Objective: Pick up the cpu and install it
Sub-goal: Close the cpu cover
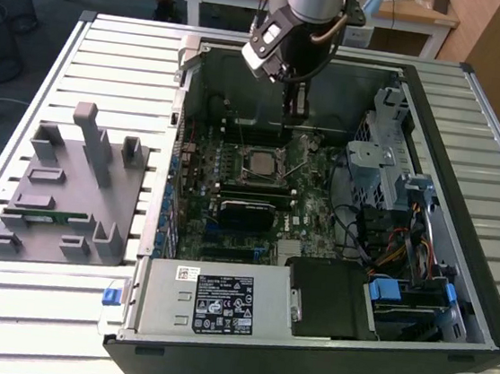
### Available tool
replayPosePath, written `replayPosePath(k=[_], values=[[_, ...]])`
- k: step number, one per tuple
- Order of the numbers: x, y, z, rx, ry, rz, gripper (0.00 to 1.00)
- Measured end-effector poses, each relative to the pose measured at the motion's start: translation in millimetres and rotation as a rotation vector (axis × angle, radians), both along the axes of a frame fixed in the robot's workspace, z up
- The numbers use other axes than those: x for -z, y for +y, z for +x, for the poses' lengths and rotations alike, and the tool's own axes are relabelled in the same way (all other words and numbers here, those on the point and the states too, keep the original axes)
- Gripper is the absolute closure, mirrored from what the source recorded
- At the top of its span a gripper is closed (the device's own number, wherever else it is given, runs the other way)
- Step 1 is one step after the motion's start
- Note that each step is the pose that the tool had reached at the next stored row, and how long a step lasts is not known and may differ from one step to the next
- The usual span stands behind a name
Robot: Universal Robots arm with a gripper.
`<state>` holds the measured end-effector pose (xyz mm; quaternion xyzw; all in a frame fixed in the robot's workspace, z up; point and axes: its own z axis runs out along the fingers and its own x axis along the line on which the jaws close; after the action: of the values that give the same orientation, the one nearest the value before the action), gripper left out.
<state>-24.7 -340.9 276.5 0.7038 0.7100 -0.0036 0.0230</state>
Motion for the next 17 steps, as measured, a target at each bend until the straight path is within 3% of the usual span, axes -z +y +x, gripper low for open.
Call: replayPosePath(k=[7, 17], values=[[3.5, 0.6, 18.7, 0.0, 0.0016, -0.0003, 0.89], [11.9, 9.3, 40.2, 0.0, 0.0123, -0.0001, 0.89]])
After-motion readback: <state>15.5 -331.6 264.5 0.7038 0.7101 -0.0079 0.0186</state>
